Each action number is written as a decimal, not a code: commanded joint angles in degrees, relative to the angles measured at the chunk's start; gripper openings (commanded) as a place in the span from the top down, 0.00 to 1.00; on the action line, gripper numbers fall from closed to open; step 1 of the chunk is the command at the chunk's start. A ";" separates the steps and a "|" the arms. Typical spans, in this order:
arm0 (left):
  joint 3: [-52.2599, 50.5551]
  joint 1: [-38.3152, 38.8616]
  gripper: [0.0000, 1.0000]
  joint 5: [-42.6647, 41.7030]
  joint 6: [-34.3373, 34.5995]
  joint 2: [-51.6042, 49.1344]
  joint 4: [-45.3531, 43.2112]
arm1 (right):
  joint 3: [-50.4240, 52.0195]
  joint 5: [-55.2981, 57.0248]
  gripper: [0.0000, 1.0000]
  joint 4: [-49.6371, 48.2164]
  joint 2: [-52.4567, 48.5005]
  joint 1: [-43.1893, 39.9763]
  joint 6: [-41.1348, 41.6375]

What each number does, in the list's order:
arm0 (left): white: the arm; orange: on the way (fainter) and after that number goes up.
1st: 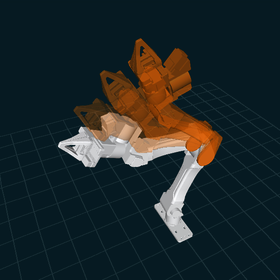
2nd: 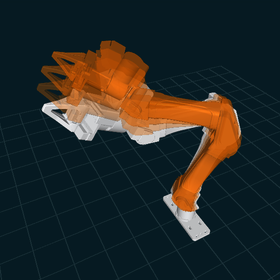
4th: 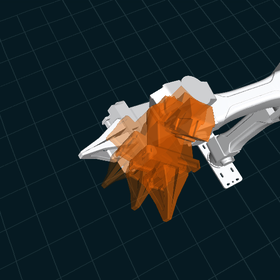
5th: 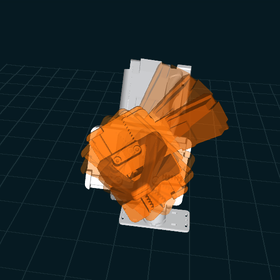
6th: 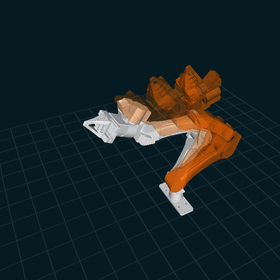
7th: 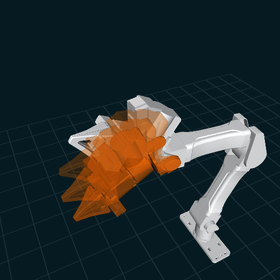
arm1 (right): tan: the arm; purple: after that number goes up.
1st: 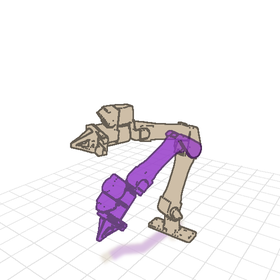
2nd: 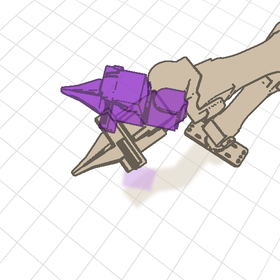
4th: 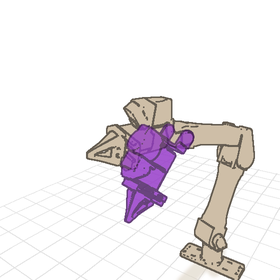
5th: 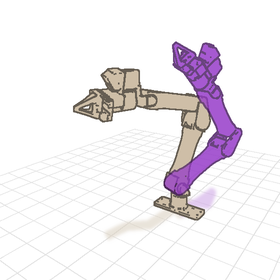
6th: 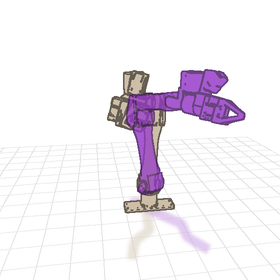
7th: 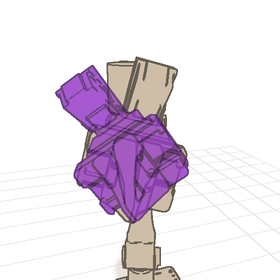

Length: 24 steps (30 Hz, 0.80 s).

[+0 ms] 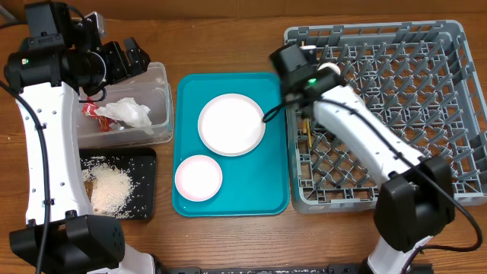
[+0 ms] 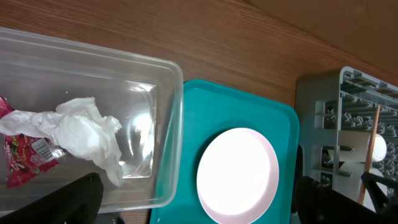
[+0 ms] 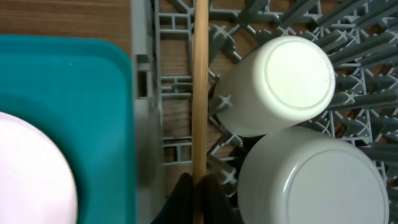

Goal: Sort waste into correct bins and load items into the dishwasher
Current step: 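Place the second chopstick in the rack beside the first, then move right gripper to the white plate and grip its rim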

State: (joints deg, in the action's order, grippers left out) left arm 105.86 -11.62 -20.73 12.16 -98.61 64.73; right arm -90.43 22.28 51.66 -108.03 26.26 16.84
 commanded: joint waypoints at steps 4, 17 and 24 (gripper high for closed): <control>1.01 0.02 0.00 0.59 1.16 -0.11 -0.24 | -1.40 -14.64 0.96 -0.09 0.33 -3.37 -11.61; 1.03 0.02 0.00 0.59 1.16 -0.11 -0.24 | -1.40 -14.86 0.51 0.44 0.33 -3.56 -8.70; 1.01 0.02 0.00 0.59 1.16 -0.11 -0.24 | -1.40 -15.23 0.49 0.13 0.33 -3.63 -5.99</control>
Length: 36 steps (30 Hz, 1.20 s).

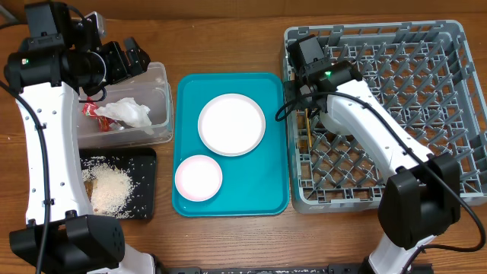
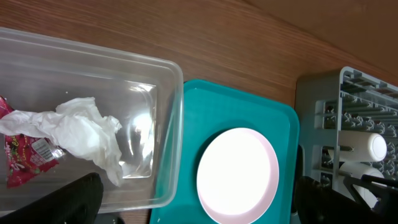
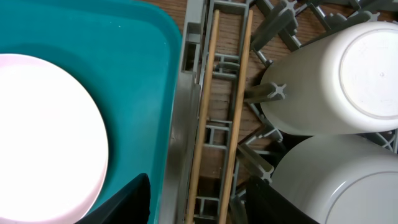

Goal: Sort waste into correct bins and load items into the dishwasher
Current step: 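Move right gripper to the white plate and grip its rim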

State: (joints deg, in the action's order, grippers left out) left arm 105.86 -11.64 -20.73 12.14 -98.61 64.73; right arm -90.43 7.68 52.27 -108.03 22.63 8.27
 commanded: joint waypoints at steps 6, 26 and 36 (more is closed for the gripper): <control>1.01 0.04 0.00 0.59 1.18 -0.11 -0.22 | -1.40 -16.04 0.49 -4.37 0.33 0.15 4.72; 1.01 0.04 0.00 0.59 1.18 -0.11 -0.24 | 1.14 -7.06 0.39 -10.34 -1.77 11.21 6.71; 1.03 0.04 0.00 0.59 1.18 -0.11 -0.24 | 1.14 -0.85 0.41 -13.14 -10.40 9.75 6.86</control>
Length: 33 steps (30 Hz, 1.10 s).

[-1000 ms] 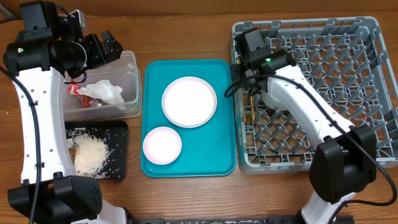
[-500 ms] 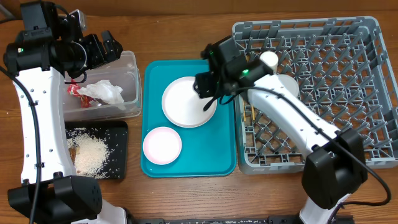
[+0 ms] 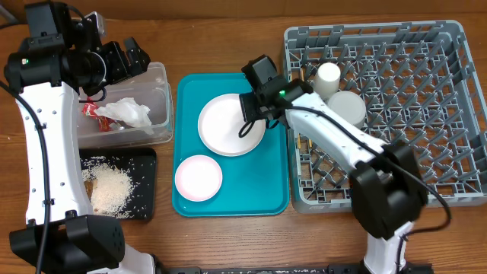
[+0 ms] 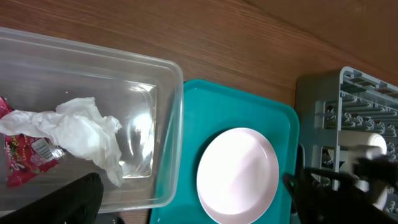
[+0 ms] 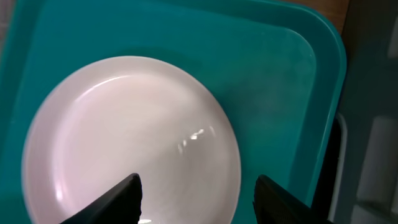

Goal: Sort waste into correct bins and load items into the dishwasher
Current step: 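Move right gripper to the white plate and grip its rim, then lift the white plate with right gripper toward the rack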

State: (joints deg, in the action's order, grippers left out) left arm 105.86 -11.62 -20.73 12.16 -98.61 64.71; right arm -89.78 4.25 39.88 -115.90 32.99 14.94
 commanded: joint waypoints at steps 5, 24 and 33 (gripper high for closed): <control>1.01 0.02 0.00 0.59 1.16 -0.11 -0.22 | 0.48 2.58 0.41 -2.75 -5.99 -0.59 0.07; 1.01 0.02 0.00 0.59 1.16 -0.11 -0.20 | 0.63 1.22 0.57 -2.56 -7.74 0.76 0.35; 1.01 0.02 0.00 0.61 1.16 -0.11 -0.22 | 2.93 1.22 0.78 -3.48 -7.74 0.81 0.35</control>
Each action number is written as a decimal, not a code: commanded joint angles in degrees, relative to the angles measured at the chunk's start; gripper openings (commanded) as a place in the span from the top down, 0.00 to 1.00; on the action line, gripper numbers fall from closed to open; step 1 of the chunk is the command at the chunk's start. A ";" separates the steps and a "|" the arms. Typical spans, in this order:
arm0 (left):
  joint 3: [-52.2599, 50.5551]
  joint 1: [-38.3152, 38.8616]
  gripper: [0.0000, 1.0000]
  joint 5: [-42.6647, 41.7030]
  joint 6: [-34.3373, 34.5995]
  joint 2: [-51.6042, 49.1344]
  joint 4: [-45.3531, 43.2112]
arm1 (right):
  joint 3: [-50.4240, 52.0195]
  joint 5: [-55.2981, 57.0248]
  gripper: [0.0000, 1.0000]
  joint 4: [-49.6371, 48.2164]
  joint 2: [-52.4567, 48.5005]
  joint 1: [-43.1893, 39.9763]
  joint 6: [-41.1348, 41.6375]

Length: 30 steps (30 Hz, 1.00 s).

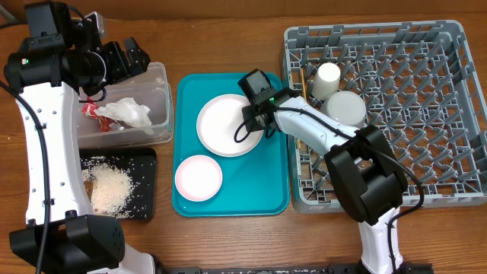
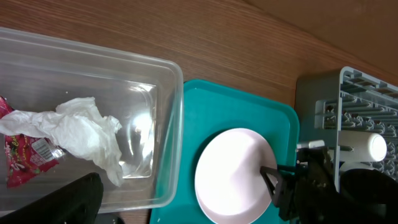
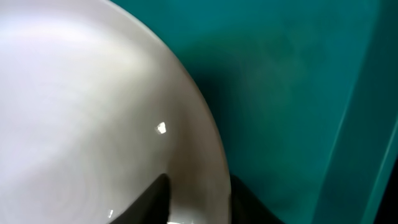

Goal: Sort waste into correct bins and load items into the dishwasher
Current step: 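Lift the white plate with right gripper toward the rack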

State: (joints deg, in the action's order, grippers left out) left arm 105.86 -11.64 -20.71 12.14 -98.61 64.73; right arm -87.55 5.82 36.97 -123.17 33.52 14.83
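A large white plate [image 1: 224, 125] lies on the teal tray [image 1: 270, 190]. My right gripper [image 1: 256, 120] is down at its right rim. In the right wrist view the plate [image 3: 81, 106] fills the left, and the right gripper [image 3: 196, 190] is shut on its rim, one finger above and one outside. A small white plate [image 1: 198, 177] lies at the tray's front left. In the grey dish rack [image 1: 426, 175] stand two white cups [image 1: 338, 95], with chopsticks [image 1: 304, 82] beside them. My left gripper [image 2: 199, 205] hangs open over the clear bin [image 2: 155, 81].
The clear bin [image 1: 160, 76] holds crumpled tissue [image 1: 125, 113] and a red wrapper [image 1: 90, 109]. A black tray with rice [image 1: 114, 186] sits in front of it. The rack fills the table's right side, close against the teal tray.
My right gripper was open above the large plate's right part; now it is lower and shut on the right rim. The plate has shifted slightly left. The left arm has not moved.
My right gripper was first shut on a chopstick over the rack's left edge. Then it was open, with two chopsticks lying in the rack. Later it was open over the large plate, and now it grips the plate's rim. The left gripper stayed open over the bin.
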 commanded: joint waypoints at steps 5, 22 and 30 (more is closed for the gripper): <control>1.01 0.04 0.00 0.59 1.18 -0.11 -0.24 | 0.70 -0.76 0.91 -0.81 -0.46 0.35 0.46; 1.03 0.04 0.00 0.59 1.18 -0.11 -0.22 | -15.30 8.35 0.96 13.09 18.88 -5.18 -9.38; 1.01 0.04 0.00 0.57 1.18 -0.11 -0.24 | -15.30 24.70 0.96 14.86 28.96 -15.91 -9.35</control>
State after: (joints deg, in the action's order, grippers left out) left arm 105.86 -11.62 -20.71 12.16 -98.61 64.73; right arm -101.80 20.86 52.03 -96.29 21.98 6.31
